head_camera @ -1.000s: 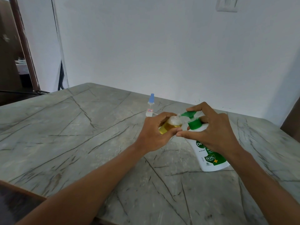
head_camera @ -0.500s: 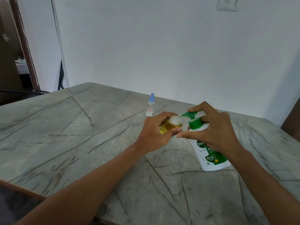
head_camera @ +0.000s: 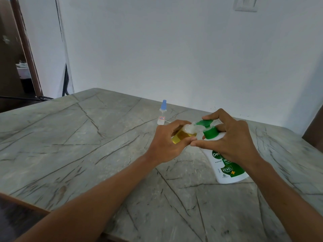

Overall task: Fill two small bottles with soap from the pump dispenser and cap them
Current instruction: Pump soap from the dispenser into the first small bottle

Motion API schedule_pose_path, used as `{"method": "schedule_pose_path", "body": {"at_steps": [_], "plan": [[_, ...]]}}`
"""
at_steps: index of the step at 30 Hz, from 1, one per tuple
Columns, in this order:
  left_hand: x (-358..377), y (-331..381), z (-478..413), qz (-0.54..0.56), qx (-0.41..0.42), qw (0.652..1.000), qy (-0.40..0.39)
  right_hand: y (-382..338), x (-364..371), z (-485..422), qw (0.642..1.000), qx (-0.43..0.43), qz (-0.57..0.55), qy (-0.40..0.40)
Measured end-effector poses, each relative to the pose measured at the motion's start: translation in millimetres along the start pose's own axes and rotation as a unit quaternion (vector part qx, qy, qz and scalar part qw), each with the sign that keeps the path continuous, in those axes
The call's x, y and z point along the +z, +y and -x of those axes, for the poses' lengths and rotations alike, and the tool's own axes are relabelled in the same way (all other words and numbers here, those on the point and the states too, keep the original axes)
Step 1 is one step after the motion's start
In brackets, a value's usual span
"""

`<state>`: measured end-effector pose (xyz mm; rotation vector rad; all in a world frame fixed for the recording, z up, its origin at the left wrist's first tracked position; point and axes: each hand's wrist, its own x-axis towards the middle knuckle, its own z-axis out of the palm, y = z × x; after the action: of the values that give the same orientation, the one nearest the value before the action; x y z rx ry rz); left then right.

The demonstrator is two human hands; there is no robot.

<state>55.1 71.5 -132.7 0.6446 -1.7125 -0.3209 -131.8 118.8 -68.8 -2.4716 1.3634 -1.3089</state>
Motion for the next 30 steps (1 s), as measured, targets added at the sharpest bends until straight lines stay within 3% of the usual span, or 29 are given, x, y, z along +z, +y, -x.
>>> {"method": "schedule_pose_path", "body": {"at_steps": [8, 30], "plan": [[-0.7, -1.5, -0.6, -0.006, -0.015, 1.000, 0.009, 1.0, 2.1, -1.7, 0.999, 0.010, 0.022, -0.024], [0.0, 0.4, -1.1, 0.020, -0.024, 0.999, 0.014, 0.4, 0.1, -0.6, 1.000, -0.006, 0.007, 0.003]]}}
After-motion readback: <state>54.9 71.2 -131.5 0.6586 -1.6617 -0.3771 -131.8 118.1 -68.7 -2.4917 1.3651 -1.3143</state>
